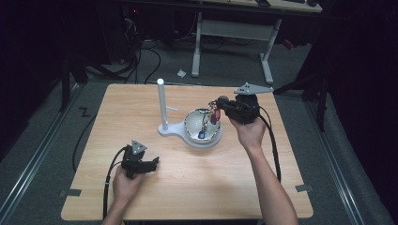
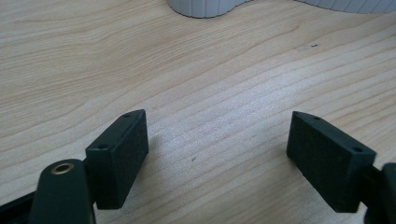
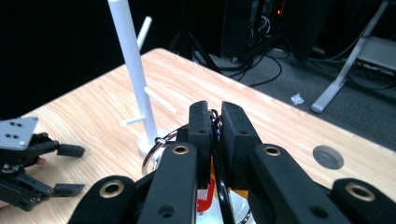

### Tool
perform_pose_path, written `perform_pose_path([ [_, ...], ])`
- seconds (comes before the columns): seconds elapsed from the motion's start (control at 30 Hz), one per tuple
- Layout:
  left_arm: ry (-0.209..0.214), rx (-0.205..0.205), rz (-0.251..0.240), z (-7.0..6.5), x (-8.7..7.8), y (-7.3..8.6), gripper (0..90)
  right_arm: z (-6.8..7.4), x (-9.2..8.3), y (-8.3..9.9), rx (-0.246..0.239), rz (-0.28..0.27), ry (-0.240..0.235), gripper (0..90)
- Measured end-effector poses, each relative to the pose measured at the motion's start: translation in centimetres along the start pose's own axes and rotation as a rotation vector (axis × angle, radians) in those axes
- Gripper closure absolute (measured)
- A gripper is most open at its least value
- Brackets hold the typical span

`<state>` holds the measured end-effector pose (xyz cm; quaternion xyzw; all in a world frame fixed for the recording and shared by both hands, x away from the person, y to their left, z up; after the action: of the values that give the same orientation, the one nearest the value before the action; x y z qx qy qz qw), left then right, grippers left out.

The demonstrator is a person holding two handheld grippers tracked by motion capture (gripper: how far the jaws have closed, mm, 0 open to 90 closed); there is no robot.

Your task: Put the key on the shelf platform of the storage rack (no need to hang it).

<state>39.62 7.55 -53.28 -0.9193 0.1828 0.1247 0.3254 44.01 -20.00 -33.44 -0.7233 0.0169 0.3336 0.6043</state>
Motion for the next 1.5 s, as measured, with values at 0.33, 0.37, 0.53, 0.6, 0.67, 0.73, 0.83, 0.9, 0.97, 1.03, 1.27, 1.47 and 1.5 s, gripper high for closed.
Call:
perform_pose_path([
  [0.33, 0.001, 0.001, 0.001, 0.0, 0.0, 0.0, 21.0, 0.3, 2.2, 2.1, 0.015, 0.049, -0.002, 83.6],
  [0.37, 0.000, 0.000, 0.000, 0.0, 0.0, 0.0, 21.0, 0.3, 2.2, 2.1, 0.015, 0.049, -0.002, 83.6],
  [0.53, 0.000, 0.001, 0.000, 0.0, 0.0, 0.0, 21.0, 0.3, 3.3, 3.5, 0.040, 0.070, -0.007, 83.6],
  [0.6, 0.000, 0.001, 0.001, 0.0, 0.0, 0.0, 21.0, 0.4, 3.5, 3.7, 0.043, 0.074, -0.009, 83.6],
  [0.67, 0.000, 0.000, 0.000, 0.0, 0.0, 0.0, 21.0, 0.4, 4.0, 4.2, 0.038, 0.096, -0.007, 83.5],
  [0.73, 0.000, 0.002, 0.001, 0.0, 0.0, 0.0, 21.0, 0.4, 4.3, 4.6, 0.044, 0.106, -0.006, 83.5],
  [0.83, 0.001, 0.002, 0.000, 0.0, 0.0, 0.0, 21.0, 0.5, 4.6, 4.8, 0.039, 0.109, -0.005, 83.4],
  [0.9, 0.001, 0.002, 0.001, 0.0, 0.0, 0.0, 21.0, 0.7, 4.8, 4.9, 0.032, 0.115, 0.000, 83.4],
  [0.97, 0.000, 0.001, 0.000, 0.0, 0.0, 0.0, 21.1, 1.0, 5.2, 5.1, 0.020, 0.123, 0.001, 83.4],
  [1.03, 0.000, 0.001, 0.000, 0.0, 0.0, 0.0, 21.0, 1.4, 5.8, 5.4, -0.002, 0.142, 0.008, 83.3],
  [1.27, 0.000, 0.001, 0.001, 0.0, 0.0, 0.0, 21.0, 1.5, 6.4, 5.8, 0.011, 0.152, 0.003, 83.3],
  [1.47, 0.000, 0.000, 0.000, 0.0, 0.0, 0.0, 21.0, 1.9, 7.3, 6.3, -0.011, 0.194, 0.015, 82.8],
  [1.5, 0.000, 0.000, 0.000, 0.0, 0.0, 0.0, 21.0, 1.9, 7.4, 6.3, -0.012, 0.197, 0.014, 82.7],
])
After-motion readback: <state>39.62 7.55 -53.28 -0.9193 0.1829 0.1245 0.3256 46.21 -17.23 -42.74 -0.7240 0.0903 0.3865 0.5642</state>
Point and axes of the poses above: each handheld gripper's, and its own axes: x roughly forward along the jaws, y roughly out of its underside, z roughly to its left, the point moved 1 cm from there along x, roughly forward along the jaws, and after that the axes turned 11 degrees about y, right-handed, at the moved point
